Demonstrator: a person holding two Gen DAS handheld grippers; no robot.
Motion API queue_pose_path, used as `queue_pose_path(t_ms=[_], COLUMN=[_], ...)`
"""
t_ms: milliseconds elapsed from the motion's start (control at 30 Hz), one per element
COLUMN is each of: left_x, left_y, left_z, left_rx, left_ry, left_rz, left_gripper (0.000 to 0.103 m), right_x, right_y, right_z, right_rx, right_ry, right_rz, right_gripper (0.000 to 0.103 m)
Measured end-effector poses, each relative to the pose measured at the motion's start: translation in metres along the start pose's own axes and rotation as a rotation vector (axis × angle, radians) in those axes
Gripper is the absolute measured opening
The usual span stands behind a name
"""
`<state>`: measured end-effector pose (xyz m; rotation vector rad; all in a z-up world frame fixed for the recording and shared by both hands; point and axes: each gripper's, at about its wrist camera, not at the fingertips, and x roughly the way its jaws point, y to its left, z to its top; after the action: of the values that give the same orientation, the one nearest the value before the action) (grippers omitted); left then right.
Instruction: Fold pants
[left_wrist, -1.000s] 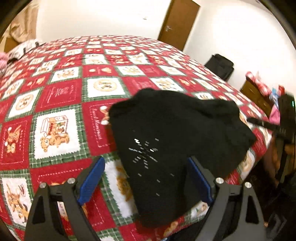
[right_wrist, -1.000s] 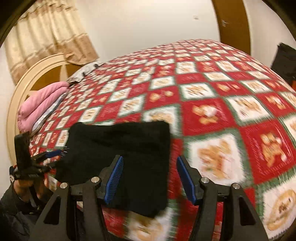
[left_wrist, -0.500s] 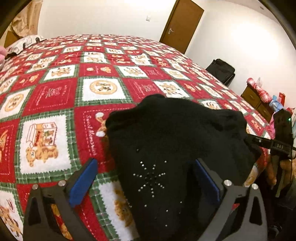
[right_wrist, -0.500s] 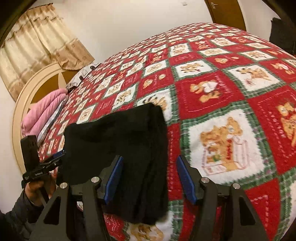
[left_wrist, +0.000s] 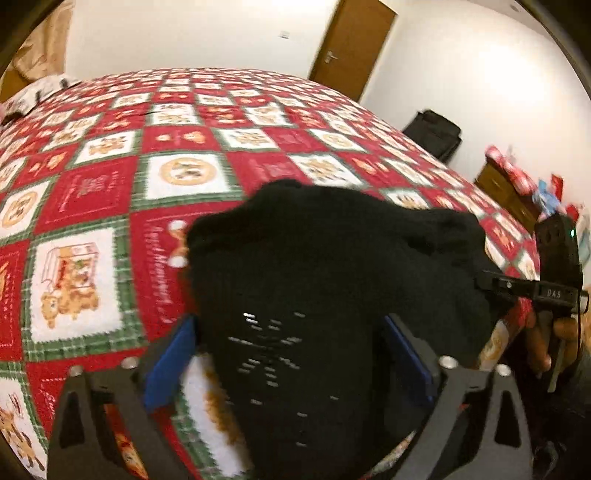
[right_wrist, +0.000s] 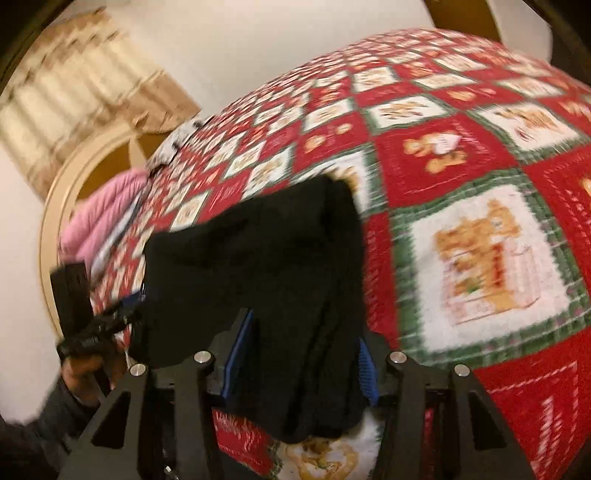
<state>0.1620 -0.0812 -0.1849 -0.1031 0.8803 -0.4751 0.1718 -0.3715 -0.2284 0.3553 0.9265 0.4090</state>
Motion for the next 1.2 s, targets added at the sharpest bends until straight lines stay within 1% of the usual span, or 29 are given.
queue_pose_path(t_ms=[33, 67, 133, 200, 300, 467, 533, 567, 600, 633, 667, 700, 733, 800, 900, 1000, 1067, 1200], left_x=[0.001, 0.002, 0.004, 0.005, 0.004, 0.001, 0.002, 0.001, 0.0, -0.002, -0.005, -0.008, -0.009, -0.01, -0.015, -0.022, -0.032, -0.056], left_y=[-0.004, -0.005, -0.002, -0.002, -0.005, 0.0, -0.003, -0.005, -0.007, -0.01, -0.014, -0.017, -0.018, -0.015, -0.008, -0.007, -0.001, 0.021], left_z=[-0.001, -0.001, 0.0, 0.002, 0.002, 0.001, 0.001, 0.0, 0.0, 0.001, 0.001, 0.002, 0.003, 0.003, 0.003, 0.005, 0.009, 0.021], left_rx=[0.028, 0.038, 0.023, 0.013, 0.037, 0.016, 0.03, 0.038, 0.046, 0.054, 0.067, 0.089, 0.102, 0.101, 0.08, 0.084, 0.073, 0.05], left_ry=[0.003, 0.003, -0.001, -0.002, -0.003, -0.004, -0.007, -0.007, -0.006, 0.001, 0.002, -0.002, -0.001, 0.001, -0.007, -0.02, -0.034, -0.088], left_rz=[0.027, 0.033, 0.022, 0.021, 0.029, 0.003, 0.014, 0.009, -0.009, -0.024, -0.017, -0.003, 0.0, -0.004, -0.03, -0.03, -0.037, 0.001], left_gripper=[0.092, 0.092, 0.092, 0.091, 0.082, 0.079, 0.076, 0.065, 0.048, 0.041, 0.032, 0.027, 0.026, 0.021, 0.019, 0.018, 0.017, 0.016], right_x=[0.001, 0.002, 0.005, 0.006, 0.004, 0.006, 0.006, 0.004, 0.0, -0.003, -0.007, -0.01, -0.012, -0.013, -0.014, -0.017, -0.02, -0.008], right_y=[0.002, -0.001, -0.006, -0.003, -0.002, -0.008, -0.008, -0.005, 0.001, 0.007, 0.015, 0.022, 0.028, 0.028, 0.02, 0.028, 0.039, 0.075], right_z=[-0.001, 0.0, 0.004, 0.003, 0.002, 0.003, 0.002, 0.001, 0.0, -0.001, -0.003, -0.005, -0.005, -0.004, -0.001, 0.005, 0.015, 0.051], right_rx=[-0.009, 0.011, 0.048, 0.03, 0.014, 0.043, 0.041, 0.024, 0.007, -0.01, -0.034, -0.062, -0.08, -0.067, -0.028, -0.048, -0.07, -0.158], right_ry=[-0.006, -0.008, -0.01, -0.017, -0.033, -0.032, -0.035, -0.042, -0.056, -0.07, -0.083, -0.093, -0.099, -0.1, -0.097, -0.101, -0.107, -0.098], right_rz=[-0.033, -0.043, -0.026, -0.033, -0.05, -0.031, -0.038, -0.047, -0.05, -0.047, -0.051, -0.063, -0.068, -0.047, -0.023, -0.013, 0.001, 0.036], right_gripper=[0.048, 0.047, 0.047, 0.047, 0.041, 0.04, 0.039, 0.038, 0.031, 0.028, 0.028, 0.027, 0.027, 0.027, 0.027, 0.026, 0.026, 0.026])
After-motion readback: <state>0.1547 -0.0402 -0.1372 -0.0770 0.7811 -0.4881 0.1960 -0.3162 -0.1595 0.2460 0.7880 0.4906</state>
